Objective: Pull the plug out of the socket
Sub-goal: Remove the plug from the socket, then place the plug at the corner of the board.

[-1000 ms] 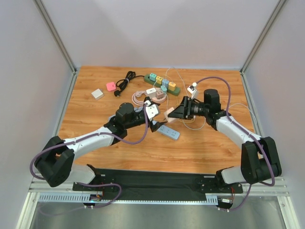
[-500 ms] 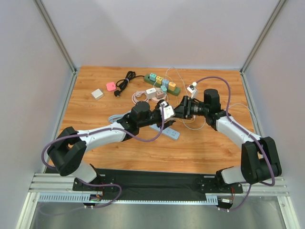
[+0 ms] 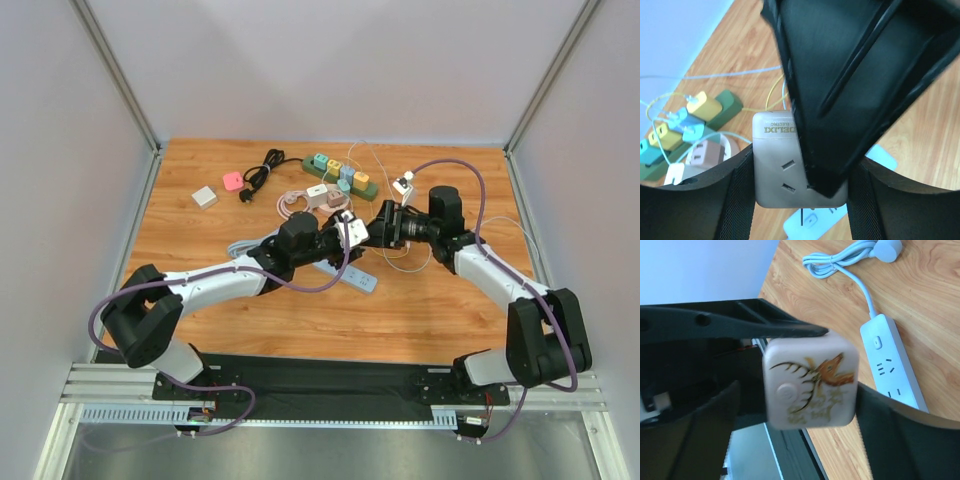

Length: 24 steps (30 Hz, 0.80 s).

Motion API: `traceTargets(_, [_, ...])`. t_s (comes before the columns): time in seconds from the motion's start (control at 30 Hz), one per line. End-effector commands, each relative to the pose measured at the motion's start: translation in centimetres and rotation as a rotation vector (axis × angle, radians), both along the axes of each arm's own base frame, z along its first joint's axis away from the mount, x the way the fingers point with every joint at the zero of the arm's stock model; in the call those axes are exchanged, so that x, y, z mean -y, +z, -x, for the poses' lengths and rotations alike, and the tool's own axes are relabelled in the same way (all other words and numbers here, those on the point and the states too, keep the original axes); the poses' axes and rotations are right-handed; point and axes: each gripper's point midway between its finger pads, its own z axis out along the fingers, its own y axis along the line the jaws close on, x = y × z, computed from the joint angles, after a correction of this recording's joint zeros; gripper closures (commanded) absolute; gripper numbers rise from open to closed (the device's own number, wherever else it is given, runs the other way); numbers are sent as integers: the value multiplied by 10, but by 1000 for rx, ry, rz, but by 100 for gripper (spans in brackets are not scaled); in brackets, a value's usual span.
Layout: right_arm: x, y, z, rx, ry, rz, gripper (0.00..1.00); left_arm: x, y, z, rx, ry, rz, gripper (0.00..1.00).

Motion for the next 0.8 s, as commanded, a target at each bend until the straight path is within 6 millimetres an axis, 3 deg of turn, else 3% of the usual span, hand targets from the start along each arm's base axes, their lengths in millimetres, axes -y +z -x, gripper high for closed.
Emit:
traceTargets(0.0, [2, 26, 5, 127, 37, -18, 3, -14, 10, -4, 55, 53, 14, 100])
traceTargets(0.27, [21, 33, -1, 255, 11, 24, 0, -41, -2, -3, -4, 125, 53, 100])
traceTargets(0.43, [36, 24, -5, 312, 20, 71, 0, -79, 6, -21, -73, 276, 153, 100])
traceTargets(0.57, [39, 26, -6, 336, 11, 80, 0, -126, 1, -44, -175, 503, 231, 100])
traceTargets(0.67, [41, 27, -8, 358, 1, 92, 0, -175, -2, -67, -303, 721, 319, 100])
traceTargets(0.7, [42, 26, -7, 354, 0, 96, 0, -199, -3, -78, -369, 826, 380, 100])
traceTargets(0.73, [42, 25, -6, 344, -3, 104, 0, -215, -17, -78, -435, 893, 361, 100])
traceTargets(0.77, [43, 23, -6, 337, -5, 109, 0, -225, -12, -84, -470, 938, 392, 100])
